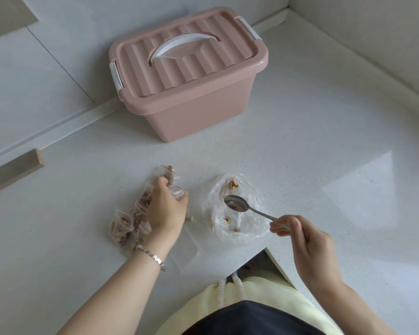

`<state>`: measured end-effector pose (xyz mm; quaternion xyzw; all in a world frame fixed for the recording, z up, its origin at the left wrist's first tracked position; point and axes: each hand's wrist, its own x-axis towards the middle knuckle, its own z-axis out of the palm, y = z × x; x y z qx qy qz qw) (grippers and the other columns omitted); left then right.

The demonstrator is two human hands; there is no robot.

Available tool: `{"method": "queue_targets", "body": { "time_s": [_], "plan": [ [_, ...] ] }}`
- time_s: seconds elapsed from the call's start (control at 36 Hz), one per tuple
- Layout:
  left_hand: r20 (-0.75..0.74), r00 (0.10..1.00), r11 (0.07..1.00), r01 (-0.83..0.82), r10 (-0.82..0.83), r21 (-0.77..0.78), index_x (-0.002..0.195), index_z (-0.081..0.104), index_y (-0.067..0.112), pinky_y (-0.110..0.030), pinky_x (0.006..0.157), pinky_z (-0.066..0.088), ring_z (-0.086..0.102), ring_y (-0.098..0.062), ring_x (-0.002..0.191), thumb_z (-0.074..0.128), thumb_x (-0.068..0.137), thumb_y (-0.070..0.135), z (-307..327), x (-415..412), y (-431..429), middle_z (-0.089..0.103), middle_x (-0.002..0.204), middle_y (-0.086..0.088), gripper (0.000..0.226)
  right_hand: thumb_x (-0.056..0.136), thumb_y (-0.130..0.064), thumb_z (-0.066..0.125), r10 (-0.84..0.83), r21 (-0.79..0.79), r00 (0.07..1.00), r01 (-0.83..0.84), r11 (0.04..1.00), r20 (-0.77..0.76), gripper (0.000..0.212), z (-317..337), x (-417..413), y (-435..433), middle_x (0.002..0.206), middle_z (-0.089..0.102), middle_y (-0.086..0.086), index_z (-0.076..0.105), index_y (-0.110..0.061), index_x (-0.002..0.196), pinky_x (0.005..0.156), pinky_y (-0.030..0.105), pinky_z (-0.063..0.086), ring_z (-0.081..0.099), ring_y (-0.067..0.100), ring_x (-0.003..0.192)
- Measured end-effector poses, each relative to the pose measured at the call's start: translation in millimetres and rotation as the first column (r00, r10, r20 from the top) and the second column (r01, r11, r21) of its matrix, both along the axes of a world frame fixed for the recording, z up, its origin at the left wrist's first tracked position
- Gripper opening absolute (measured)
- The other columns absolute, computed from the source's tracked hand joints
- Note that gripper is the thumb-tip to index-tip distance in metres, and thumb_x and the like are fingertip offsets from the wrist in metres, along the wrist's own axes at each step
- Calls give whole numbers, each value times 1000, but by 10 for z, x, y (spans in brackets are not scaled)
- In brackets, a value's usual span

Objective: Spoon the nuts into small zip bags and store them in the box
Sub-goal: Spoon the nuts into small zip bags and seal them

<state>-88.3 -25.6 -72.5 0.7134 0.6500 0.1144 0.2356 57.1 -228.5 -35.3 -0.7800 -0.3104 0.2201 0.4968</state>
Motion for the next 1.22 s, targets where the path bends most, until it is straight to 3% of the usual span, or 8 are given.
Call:
{"method": "queue_targets", "body": {
  "time_s": [0.22, 0.31, 0.39, 0.5, 0.58, 0.75, 0.92, 1.22],
  "plan": [
    [-355, 918, 973, 217, -178, 75, 113, 50, 5, -45, 82, 43, 48, -40, 105, 72, 75, 35, 28, -40, 115, 50, 116, -21, 53, 85, -45, 33, -68, 34, 998, 68, 997, 11, 39, 64, 48, -54, 79, 68, -9, 62, -23, 70, 64, 15, 49, 64, 5, 70],
    [-256, 909, 893, 388, -329, 228, 107, 57, 4, -46, 82, 46, 50, -41, 104, 78, 67, 30, -10, 3, -54, 53, 115, -21, 52, 88, -34, 28, -96, 69, 980, 85, 994, 172, 35, 227, 99, -44, 66, 54, 2, 48, -29, 60, 61, 11, 40, 54, 2, 70],
    [-88, 876, 871, 482, -475, 95, 119, 51, 6, -39, 92, 43, 46, -33, 111, 66, 80, 36, -6, 107, -308, 50, 120, -17, 52, 96, -31, 28, -18, 93, 930, -17, 996, 367, 40, 395, 175, 7, 67, 46, -1, 38, -24, 58, 60, 13, 34, 46, 6, 70],
    [8, 837, 833, 546, -547, -90, 133, 42, 23, -38, 102, 35, 36, -32, 125, 56, 88, 35, -58, 273, -519, 37, 135, -16, 49, 92, -56, 23, 134, -115, 968, -112, 987, 212, 69, 449, 256, 155, 54, 50, 19, 45, 0, 58, 51, 34, 37, 50, 32, 52],
    [-22, 841, 819, 520, -541, -243, 139, 35, 31, -35, 105, 31, 30, -32, 132, 50, 91, 33, -96, 375, -540, 21, 147, -14, 50, 94, -41, 36, 179, -400, 966, -92, 912, 186, 52, 252, 284, 284, 51, 51, 11, 55, 0, 69, 44, 29, 33, 39, 17, 40],
    [58, 900, 826, 420, -432, -375, 138, 37, 23, -31, 85, 50, 51, -26, 109, 50, 91, 14, -144, 462, -429, 32, 133, -7, 50, 81, -62, 52, 302, -745, 947, -124, 656, 108, 60, -260, 307, 468, 112, 62, 4, 54, -14, 116, 65, 22, 43, 62, 18, 95],
    [225, 945, 851, 314, -238, -421, 139, 35, 20, -19, 86, 33, 45, -20, 122, 53, 90, 9, -86, 467, -376, 37, 139, -6, 54, 81, -50, 60, 292, -783, 955, -225, 580, -58, 36, -473, 245, 595, 69, 51, -6, 51, -15, 79, 46, 18, 33, 47, 9, 58],
    [247, 945, 844, 307, -215, -440, 142, 28, 20, -16, 90, 29, 37, -18, 129, 58, 85, 6, 5, 252, -447, 36, 140, -4, 66, 80, -6, 52, 124, -686, 969, -240, 687, -215, 36, -445, 358, 584, 56, 27, -3, 25, -15, 59, 42, 18, 18, 23, 11, 48]
  ]
}}
